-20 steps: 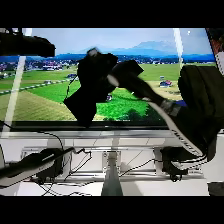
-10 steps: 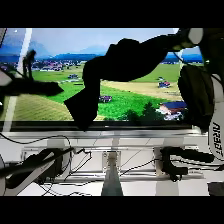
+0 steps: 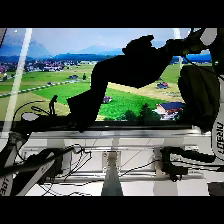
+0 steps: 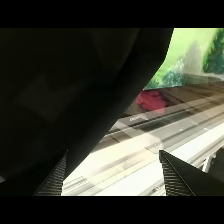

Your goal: Fold the clothes and pants, and hang the long-sleeved shirts on hangers.

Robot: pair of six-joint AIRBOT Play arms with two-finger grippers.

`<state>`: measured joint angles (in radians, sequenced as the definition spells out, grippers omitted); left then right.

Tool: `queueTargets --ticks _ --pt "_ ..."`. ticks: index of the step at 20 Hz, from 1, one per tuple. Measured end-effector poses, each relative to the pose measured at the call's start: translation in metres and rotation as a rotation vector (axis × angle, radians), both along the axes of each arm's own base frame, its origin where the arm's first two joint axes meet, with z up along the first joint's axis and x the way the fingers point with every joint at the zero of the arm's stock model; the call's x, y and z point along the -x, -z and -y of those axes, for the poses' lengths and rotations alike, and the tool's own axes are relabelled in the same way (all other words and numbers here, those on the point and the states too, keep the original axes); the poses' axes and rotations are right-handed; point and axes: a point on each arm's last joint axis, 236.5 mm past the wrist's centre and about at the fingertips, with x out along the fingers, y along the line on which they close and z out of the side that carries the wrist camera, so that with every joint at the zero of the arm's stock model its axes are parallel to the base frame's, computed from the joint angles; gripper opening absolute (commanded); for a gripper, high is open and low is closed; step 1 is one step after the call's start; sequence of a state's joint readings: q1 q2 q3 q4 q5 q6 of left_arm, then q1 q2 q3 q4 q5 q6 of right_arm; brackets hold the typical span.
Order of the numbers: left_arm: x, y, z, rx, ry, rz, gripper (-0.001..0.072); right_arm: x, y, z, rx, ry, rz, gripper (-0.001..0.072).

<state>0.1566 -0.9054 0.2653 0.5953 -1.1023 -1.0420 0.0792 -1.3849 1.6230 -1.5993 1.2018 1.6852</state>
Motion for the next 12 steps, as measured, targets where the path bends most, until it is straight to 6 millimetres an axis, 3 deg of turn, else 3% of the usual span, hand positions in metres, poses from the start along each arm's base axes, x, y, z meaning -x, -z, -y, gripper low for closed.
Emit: queueTargets --ticks 7,12 --pt "-0.004 -0.016 -0.048 -0.076 0.021 0.013 0.0639 -0.001 0.001 -0.001 -0.003 -0.011 0.002 0.0021" --pt "0.010 -0.009 -0.057 -0.122 0.030 -0.059 0.0639 -0.002 0.001 -0.002 -0.001 -0.021 0.006 0.0021"
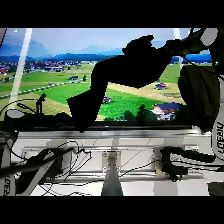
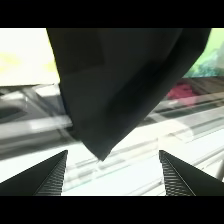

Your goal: Fold the clothes and pants, and hang the long-sleeved shirts on hangers.

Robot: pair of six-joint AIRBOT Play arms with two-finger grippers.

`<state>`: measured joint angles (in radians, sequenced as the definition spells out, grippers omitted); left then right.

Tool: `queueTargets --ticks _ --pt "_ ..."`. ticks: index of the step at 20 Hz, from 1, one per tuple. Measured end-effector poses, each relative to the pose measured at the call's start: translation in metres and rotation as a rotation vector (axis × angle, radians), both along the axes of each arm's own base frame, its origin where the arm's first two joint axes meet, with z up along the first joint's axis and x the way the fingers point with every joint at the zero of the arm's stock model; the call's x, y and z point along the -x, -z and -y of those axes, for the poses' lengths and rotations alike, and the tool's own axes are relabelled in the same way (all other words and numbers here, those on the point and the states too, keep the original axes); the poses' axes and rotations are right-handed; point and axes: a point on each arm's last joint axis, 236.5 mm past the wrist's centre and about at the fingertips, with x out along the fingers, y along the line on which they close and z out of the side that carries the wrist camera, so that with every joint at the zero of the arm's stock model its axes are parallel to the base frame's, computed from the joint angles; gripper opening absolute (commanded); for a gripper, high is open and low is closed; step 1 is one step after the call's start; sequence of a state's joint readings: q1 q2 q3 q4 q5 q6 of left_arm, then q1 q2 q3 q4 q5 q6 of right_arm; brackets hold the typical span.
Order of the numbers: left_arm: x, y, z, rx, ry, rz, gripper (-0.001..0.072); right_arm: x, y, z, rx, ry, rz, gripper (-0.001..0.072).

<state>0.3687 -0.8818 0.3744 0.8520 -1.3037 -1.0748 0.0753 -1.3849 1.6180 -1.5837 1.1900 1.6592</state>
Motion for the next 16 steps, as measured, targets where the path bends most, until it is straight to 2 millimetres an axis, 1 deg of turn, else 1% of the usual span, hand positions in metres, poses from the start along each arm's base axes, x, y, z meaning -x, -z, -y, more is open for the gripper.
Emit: queueTargets --ticks 4,8,13,14,15,16 --pt "0.011 0.007 0.009 -0.020 0.035 -0.042 0.0639 0.000 0.000 -0.001 -0.003 -0.004 0.001 0.0021" --pt "0.022 0.024 0.022 -0.032 0.066 -0.085 0.0639 0.000 0.000 -0.002 -0.009 -0.005 0.003 0.0021" --pt "0.022 0.035 0.048 -0.008 0.093 -0.092 0.0637 -0.001 -0.001 -0.003 -0.013 -0.007 0.005 0.0021" --pt "0.022 0.037 0.054 -0.004 0.099 -0.091 0.0524 -0.001 -0.001 -0.003 -0.013 -0.007 0.005 0.0021" --pt "0.021 0.039 0.056 -0.010 0.102 -0.086 0.0368 -0.001 -0.001 -0.004 -0.014 -0.007 0.005 0.0021" --pt "0.019 0.043 0.057 -0.024 0.107 -0.080 0.0185 -0.001 -0.001 -0.004 -0.014 -0.007 0.005 0.0021"
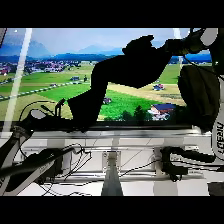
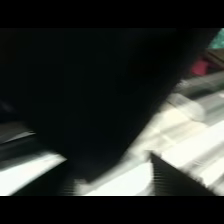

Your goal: Fold the clothes and pants, and hang the long-sleeved shirts on hangers.

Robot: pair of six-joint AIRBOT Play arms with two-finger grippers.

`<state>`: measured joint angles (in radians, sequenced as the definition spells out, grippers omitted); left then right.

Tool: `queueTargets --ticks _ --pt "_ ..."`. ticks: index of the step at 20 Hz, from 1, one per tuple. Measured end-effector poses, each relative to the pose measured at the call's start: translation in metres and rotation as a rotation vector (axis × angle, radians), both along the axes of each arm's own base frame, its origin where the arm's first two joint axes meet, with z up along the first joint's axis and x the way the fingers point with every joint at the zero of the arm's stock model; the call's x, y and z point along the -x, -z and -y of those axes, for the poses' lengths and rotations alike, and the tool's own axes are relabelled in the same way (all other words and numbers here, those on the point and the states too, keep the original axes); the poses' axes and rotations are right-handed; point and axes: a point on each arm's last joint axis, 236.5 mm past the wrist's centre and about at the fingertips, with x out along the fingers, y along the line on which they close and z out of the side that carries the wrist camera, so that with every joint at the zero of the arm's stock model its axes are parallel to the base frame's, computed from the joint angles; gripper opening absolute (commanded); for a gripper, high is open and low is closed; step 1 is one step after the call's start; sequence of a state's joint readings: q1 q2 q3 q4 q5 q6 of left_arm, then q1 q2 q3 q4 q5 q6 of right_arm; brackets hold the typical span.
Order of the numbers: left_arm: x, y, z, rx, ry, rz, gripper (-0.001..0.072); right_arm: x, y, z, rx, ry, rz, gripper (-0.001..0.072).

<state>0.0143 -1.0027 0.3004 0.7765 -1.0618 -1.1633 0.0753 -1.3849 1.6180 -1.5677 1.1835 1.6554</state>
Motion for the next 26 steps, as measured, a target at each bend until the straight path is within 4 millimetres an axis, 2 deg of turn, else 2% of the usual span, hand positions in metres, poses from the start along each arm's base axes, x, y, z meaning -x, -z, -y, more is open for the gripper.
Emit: queueTargets --ticks 1,4,5,7,8,10,11,12,13,15,16,17,18,20,22,26 --pt "-0.003 0.002 -0.001 -0.014 0.001 0.012 0.0015 0.000 0.000 0.000 0.000 0.000 0.001 0.0021" --pt "-0.028 -0.007 -0.005 -0.018 -0.022 0.070 0.0009 -0.006 -0.005 0.000 0.000 -0.001 0.033 0.0021" --pt "-0.048 -0.017 -0.012 -0.024 -0.051 0.117 0.0008 -0.008 -0.006 0.000 0.005 -0.007 0.045 0.0021" --pt "-0.097 -0.048 -0.034 -0.038 -0.127 0.234 0.0005 -0.015 -0.015 0.002 0.034 -0.031 0.085 0.0021" --pt "-0.128 -0.073 -0.053 -0.051 -0.185 0.313 0.0003 -0.019 -0.024 0.005 0.053 -0.038 0.116 0.0021" --pt "-0.187 -0.137 -0.107 -0.092 -0.336 0.481 0.0003 -0.026 -0.049 0.016 0.080 -0.031 0.190 0.0021" --pt "-0.211 -0.178 -0.142 -0.121 -0.428 0.573 0.0003 -0.028 -0.064 0.025 0.090 -0.019 0.226 0.0021" --pt "-0.227 -0.218 -0.177 -0.156 -0.514 0.661 0.0003 -0.028 -0.082 0.036 0.098 0.001 0.270 0.0021" --pt "-0.236 -0.260 -0.214 -0.199 -0.596 0.755 0.0003 -0.025 -0.098 0.049 0.106 0.029 0.304 0.0020" --pt "-0.234 -0.325 -0.275 -0.273 -0.742 0.880 0.0003 -0.011 -0.117 0.075 0.110 0.090 0.320 0.0020" --pt "-0.228 -0.344 -0.297 -0.307 -0.789 0.915 0.0004 0.002 -0.119 0.086 0.105 0.123 0.305 0.0020" --pt "-0.220 -0.355 -0.317 -0.343 -0.828 0.925 0.0004 0.016 -0.116 0.095 0.102 0.152 0.281 0.0020" --pt "-0.213 -0.354 -0.332 -0.389 -0.842 0.912 0.0004 0.030 -0.111 0.102 0.100 0.174 0.255 0.0020" --pt "-0.198 -0.331 -0.356 -0.481 -0.846 0.828 0.0004 0.066 -0.087 0.108 0.097 0.199 0.176 0.0021" --pt "-0.189 -0.288 -0.365 -0.524 -0.819 0.705 0.0005 0.107 -0.049 0.107 0.095 0.208 0.066 0.0021" --pt "-0.170 -0.194 -0.353 -0.589 -0.590 0.478 0.0006 0.197 0.035 0.097 0.088 0.201 -0.193 0.0021"
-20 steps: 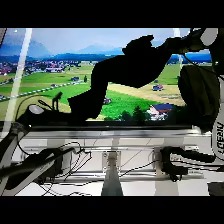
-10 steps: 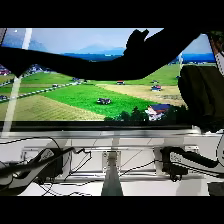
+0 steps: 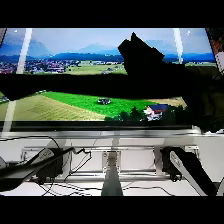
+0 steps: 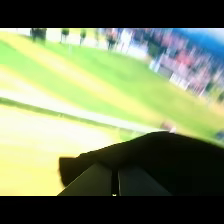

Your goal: Fold the clothes and pants, and hang the long-sleeved shirts on hangers.

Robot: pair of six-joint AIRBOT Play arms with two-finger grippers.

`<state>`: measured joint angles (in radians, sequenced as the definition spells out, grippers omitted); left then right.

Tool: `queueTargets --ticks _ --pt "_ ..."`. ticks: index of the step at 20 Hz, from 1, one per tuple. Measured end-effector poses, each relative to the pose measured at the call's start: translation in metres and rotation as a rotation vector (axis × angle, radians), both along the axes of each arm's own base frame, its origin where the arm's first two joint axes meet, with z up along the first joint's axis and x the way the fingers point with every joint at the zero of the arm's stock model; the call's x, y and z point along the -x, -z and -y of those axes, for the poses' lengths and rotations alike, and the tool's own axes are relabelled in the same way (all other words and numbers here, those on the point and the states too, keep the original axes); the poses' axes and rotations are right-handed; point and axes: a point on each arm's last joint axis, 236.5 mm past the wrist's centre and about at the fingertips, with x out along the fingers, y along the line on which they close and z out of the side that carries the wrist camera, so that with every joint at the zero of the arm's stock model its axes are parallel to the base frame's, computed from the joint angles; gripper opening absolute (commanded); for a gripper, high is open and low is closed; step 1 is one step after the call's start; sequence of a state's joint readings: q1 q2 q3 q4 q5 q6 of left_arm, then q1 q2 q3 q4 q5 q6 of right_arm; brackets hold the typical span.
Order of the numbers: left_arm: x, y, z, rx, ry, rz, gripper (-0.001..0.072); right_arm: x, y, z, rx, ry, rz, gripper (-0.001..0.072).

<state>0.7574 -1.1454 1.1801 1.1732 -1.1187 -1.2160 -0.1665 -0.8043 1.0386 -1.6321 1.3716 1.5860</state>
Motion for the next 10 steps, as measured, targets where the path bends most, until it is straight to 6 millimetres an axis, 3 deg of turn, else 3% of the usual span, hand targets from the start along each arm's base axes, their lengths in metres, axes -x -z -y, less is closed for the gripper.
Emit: queueTargets --ticks 3,5,7,10 --pt "0.027 0.050 -0.009 -0.085 0.088 -0.228 0.0006 0.059 0.047 -0.009 -0.029 0.005 -0.177 0.0021" --pt "0.045 0.074 -0.021 -0.132 0.125 -0.358 0.0006 0.088 0.066 -0.013 -0.045 0.009 -0.277 0.0021" --pt "0.064 0.096 -0.030 -0.152 0.153 -0.476 0.0007 0.110 0.076 -0.017 -0.061 0.012 -0.360 0.0021" --pt "0.090 0.123 -0.040 -0.165 0.194 -0.639 0.0007 0.127 0.083 -0.020 -0.070 0.014 -0.420 0.0021"
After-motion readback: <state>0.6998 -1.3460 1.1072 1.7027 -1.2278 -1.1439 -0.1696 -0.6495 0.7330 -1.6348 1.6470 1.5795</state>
